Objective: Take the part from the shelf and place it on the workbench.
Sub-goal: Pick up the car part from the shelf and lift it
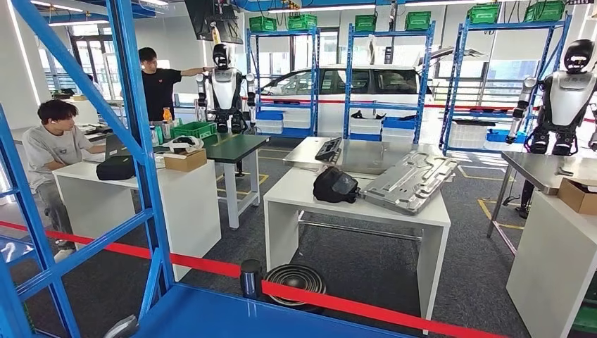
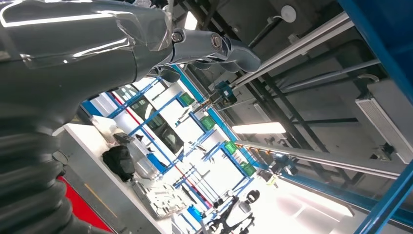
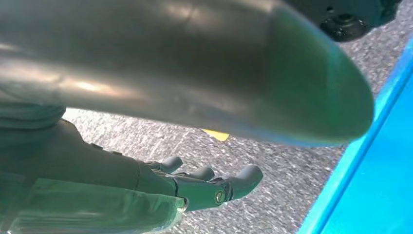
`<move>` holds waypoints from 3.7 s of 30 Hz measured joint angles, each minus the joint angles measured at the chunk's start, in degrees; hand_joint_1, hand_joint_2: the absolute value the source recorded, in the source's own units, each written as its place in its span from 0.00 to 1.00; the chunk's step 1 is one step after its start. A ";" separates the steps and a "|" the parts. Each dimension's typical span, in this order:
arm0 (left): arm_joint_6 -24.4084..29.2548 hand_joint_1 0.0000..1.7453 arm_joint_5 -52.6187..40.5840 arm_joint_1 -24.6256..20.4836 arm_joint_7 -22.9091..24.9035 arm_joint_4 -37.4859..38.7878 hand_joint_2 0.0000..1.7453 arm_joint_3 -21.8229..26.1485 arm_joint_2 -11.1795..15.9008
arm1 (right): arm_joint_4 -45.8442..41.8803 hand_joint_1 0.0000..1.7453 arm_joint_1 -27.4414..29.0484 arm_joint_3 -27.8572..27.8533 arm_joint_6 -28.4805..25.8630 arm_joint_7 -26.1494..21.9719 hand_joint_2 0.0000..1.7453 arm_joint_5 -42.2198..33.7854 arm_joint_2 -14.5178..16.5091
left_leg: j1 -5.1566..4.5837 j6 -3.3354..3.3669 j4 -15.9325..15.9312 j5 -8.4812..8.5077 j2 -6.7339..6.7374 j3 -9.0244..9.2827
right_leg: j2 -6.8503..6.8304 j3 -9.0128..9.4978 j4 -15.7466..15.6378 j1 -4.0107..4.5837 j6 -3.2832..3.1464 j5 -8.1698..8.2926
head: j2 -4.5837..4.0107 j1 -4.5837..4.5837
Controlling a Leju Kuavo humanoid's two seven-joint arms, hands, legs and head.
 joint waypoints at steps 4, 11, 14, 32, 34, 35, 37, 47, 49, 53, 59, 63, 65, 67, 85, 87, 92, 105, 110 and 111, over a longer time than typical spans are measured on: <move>1.13 0.00 1.02 2.49 -1.43 -0.32 0.00 0.55 -0.04 | -2.90 0.00 0.90 -1.30 -0.19 -0.88 0.00 1.74 0.22 | -0.30 -1.31 -0.30 -0.05 0.03 0.36 | -0.29 3.78 -8.51 -0.11 -0.49 3.02 | 0.00 0.03; 0.28 0.00 5.66 9.61 -9.57 0.28 0.00 7.62 -1.20 | -14.79 0.00 4.72 -5.65 8.82 3.65 0.00 5.33 2.04 | 0.54 -3.90 4.17 -3.27 -0.02 -1.28 | -0.16 6.43 -12.57 -0.89 -2.64 4.39 | 0.00 -0.28; 0.23 0.00 5.39 11.27 -10.45 0.55 0.00 9.19 -2.13 | -18.87 0.00 6.31 -9.52 12.92 5.98 0.00 6.89 3.64 | 1.19 -4.30 4.99 -1.83 0.01 -1.73 | -0.21 7.57 -13.68 -0.97 -2.68 4.48 | 0.00 -0.32; 2.09 0.00 6.20 10.79 -11.82 2.73 0.00 10.34 -1.84 | -24.35 0.00 7.68 -14.28 14.32 1.22 0.00 13.62 6.92 | 0.88 -1.47 -18.57 7.83 0.27 10.43 | -0.45 11.57 -23.13 -0.77 0.99 9.90 | 0.00 -0.01; 1.79 0.00 5.98 10.72 -11.48 2.70 0.00 10.12 -1.85 | -23.88 0.00 7.29 -14.68 13.53 0.64 0.00 13.88 6.74 | 0.70 -2.17 -18.75 7.84 0.24 10.55 | -0.50 12.99 -26.32 -0.51 0.06 11.09 | 0.00 0.01; 1.62 0.00 5.78 10.68 -11.19 2.66 0.00 9.92 -1.86 | -23.73 0.00 7.16 -15.00 13.35 0.46 0.00 13.93 6.72 | 0.65 -2.56 -18.97 7.96 0.23 10.63 | -0.47 13.05 -26.58 -0.36 -0.40 11.34 | 0.00 -0.01; 1.41 0.00 5.28 10.64 -10.63 2.49 0.00 9.51 -1.89 | -23.69 0.00 7.07 -15.63 13.32 0.27 0.00 13.94 6.87 | 0.77 -3.20 -19.29 8.05 0.22 10.75 | -0.45 13.41 -27.27 -0.60 -1.24 11.77 | 0.00 -0.04; 1.21 0.00 4.23 10.79 -9.52 0.81 0.00 8.67 -1.91 | -24.33 0.00 6.90 -18.48 15.93 0.54 0.00 16.09 9.39 | 1.45 -4.28 -16.14 6.74 0.02 10.23 | -0.35 14.34 -28.25 -1.07 -2.08 12.34 | 0.00 -0.34; 1.15 0.00 4.29 10.77 -9.31 0.31 0.00 8.64 -1.88 | -24.65 0.00 6.86 -18.83 16.39 0.40 0.00 16.49 9.81 | 1.09 -3.71 -20.55 7.83 -0.02 12.43 | -0.30 14.42 -28.43 -0.93 -1.67 12.46 | 0.00 -0.35; 1.03 0.00 4.42 10.80 -9.23 -0.39 0.00 8.62 -1.79 | -25.56 0.00 6.76 -20.08 17.42 0.27 0.00 17.67 10.35 | 1.04 -2.32 -22.53 8.79 0.05 13.26 | -0.36 14.48 -28.83 -0.85 -0.49 12.65 | 0.00 -0.33; 0.91 0.00 4.48 10.82 -9.27 -0.74 0.00 8.64 -1.74 | -26.79 0.00 6.78 -22.21 18.14 0.24 0.00 18.37 10.68 | 1.18 -1.29 -24.21 9.94 0.26 14.07 | -0.41 8.59 -16.00 -0.75 -0.33 7.47 | 0.00 -0.05; 0.90 0.00 4.51 10.58 -9.28 -0.75 0.00 8.64 -1.50 | -27.58 0.00 6.78 -22.94 18.69 0.29 0.00 18.86 10.89 | 1.04 -1.95 -23.90 9.56 0.14 14.32 | -0.55 14.93 -28.63 -0.92 0.58 12.50 | 0.00 0.07; 0.90 0.00 4.58 10.13 -9.27 -0.89 0.00 8.60 -0.98 | -28.46 0.00 6.84 -23.45 19.49 0.44 0.00 19.24 11.36 | 0.88 -2.67 -23.77 9.44 0.12 14.29 | -0.56 16.11 -30.98 -0.66 -0.22 13.13 | 0.00 0.05; 0.90 0.00 4.84 9.83 -9.24 -1.22 0.00 8.55 -0.37 | -29.48 0.00 7.02 -24.16 20.30 0.56 0.00 19.58 12.09 | 1.01 -3.31 -23.80 9.43 0.13 14.22 | -0.48 16.15 -31.16 -0.65 -0.95 13.38 | 0.00 0.01; -3.26 0.00 3.44 4.62 -6.75 -2.06 0.00 7.90 -2.28 | -29.44 0.00 3.98 -31.23 18.50 -0.60 0.00 23.29 13.89 | 1.44 -1.83 -26.14 10.19 -0.91 15.84 | 2.03 14.00 -29.06 -0.83 -0.50 13.19 | 0.00 -0.27; -3.26 0.00 3.40 4.66 -6.86 -1.99 0.00 7.89 -2.37 | -29.14 0.00 3.63 -31.43 18.44 -0.61 0.00 23.32 13.78 | 1.30 -1.52 -26.51 10.41 0.32 15.88 | 0.52 10.53 -22.20 -0.81 -0.77 10.21 | 0.00 -0.14; -3.27 0.00 3.37 4.67 -6.93 -1.70 0.00 7.86 -2.49 | -28.64 0.00 3.52 -31.78 18.35 -0.61 0.00 23.32 13.45 | 1.11 -1.77 -26.34 10.08 3.03 15.98 | -1.17 11.69 -24.16 -0.85 0.73 12.03 | 0.00 0.04; -2.74 0.00 1.92 4.98 -7.34 -1.62 0.00 7.78 -2.31 | -27.99 0.00 3.11 -32.70 18.27 -1.20 0.00 24.57 13.21 | 1.46 -4.45 -9.25 1.97 0.27 8.42 | 1.75 15.91 -33.08 -0.79 -2.08 15.29 | 0.00 -0.27; -1.16 0.00 0.92 5.03 -7.30 -1.86 0.00 7.64 -2.04 | -27.73 0.00 3.11 -33.14 18.18 -2.87 0.00 28.40 13.07 | 1.13 -3.17 -24.30 9.19 -1.22 15.43 | 3.74 16.19 -33.05 -0.54 -1.65 15.53 | 0.00 -0.33; -0.86 0.00 0.71 5.21 -7.22 -2.00 0.00 7.66 -2.09 | -27.57 0.00 3.15 -33.15 17.99 -3.15 0.00 29.22 12.93 | 0.98 -2.99 -25.10 9.08 -1.32 15.68 | 3.96 16.01 -33.08 -0.53 -1.37 15.67 | 0.00 -0.34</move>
